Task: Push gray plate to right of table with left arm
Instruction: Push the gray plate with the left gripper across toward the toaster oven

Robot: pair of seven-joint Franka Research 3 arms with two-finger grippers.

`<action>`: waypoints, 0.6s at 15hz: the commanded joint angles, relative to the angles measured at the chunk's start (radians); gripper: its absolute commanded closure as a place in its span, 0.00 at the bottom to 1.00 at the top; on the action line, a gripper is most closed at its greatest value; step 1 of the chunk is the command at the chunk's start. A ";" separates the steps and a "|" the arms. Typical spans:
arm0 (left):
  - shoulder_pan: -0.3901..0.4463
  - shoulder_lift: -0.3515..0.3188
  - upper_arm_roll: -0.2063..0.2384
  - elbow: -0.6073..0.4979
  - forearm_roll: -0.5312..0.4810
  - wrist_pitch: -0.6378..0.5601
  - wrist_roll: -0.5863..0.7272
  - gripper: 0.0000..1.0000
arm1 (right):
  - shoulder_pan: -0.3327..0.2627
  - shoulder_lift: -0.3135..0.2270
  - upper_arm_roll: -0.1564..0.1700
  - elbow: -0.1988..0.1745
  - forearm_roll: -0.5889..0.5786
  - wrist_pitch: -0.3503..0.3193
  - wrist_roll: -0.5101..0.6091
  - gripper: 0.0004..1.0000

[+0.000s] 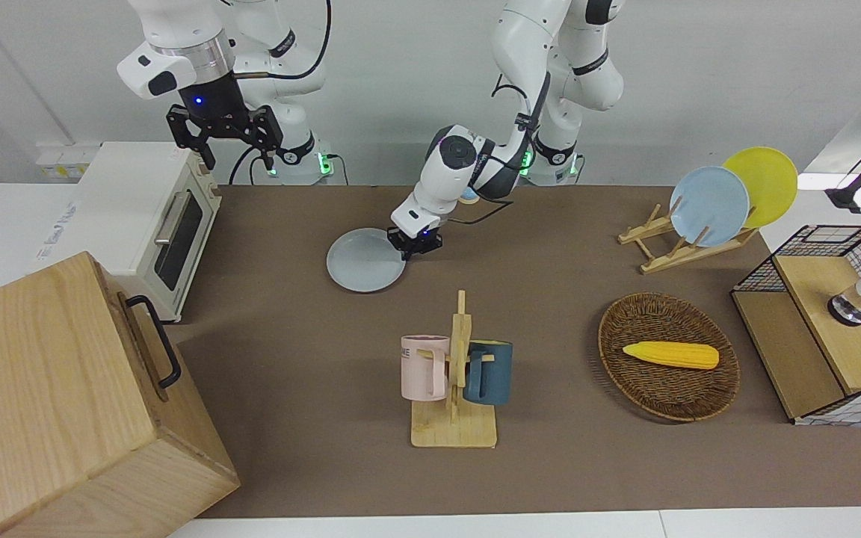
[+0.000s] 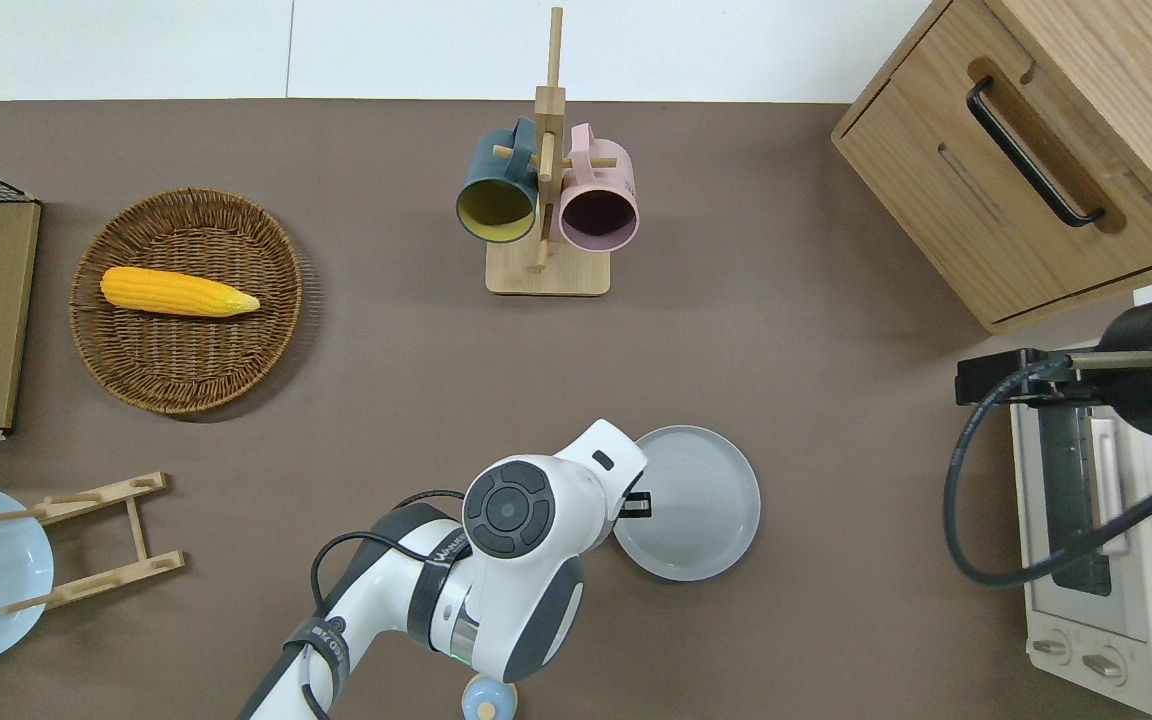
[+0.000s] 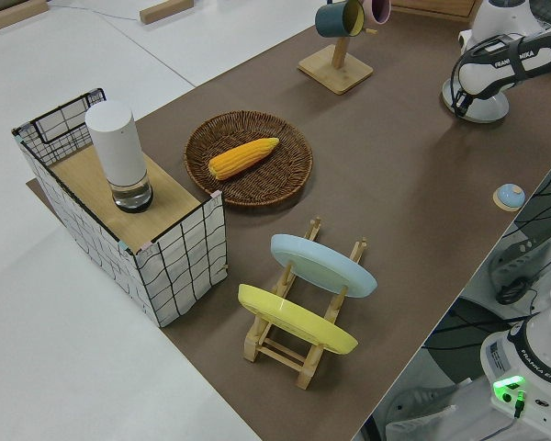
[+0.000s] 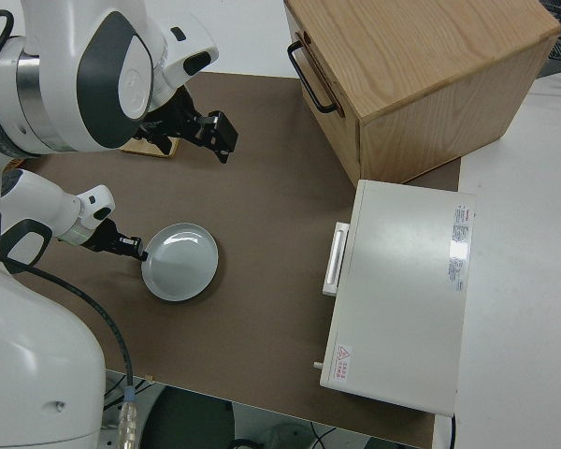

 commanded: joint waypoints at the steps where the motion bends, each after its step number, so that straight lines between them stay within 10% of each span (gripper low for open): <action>1: -0.041 0.045 0.024 0.034 -0.045 0.019 -0.004 1.00 | 0.006 0.006 -0.005 0.010 0.000 -0.011 -0.003 0.00; 4: -0.038 0.046 0.024 0.034 -0.045 0.019 -0.002 0.90 | 0.006 0.006 -0.005 0.010 0.000 -0.011 -0.003 0.00; 8: -0.033 0.046 0.022 0.032 -0.051 0.017 -0.004 0.02 | 0.007 0.006 -0.005 0.010 0.000 -0.011 -0.002 0.00; 9: -0.033 0.046 0.022 0.032 -0.066 0.017 -0.004 0.01 | 0.006 0.006 -0.005 0.010 0.000 -0.011 -0.002 0.00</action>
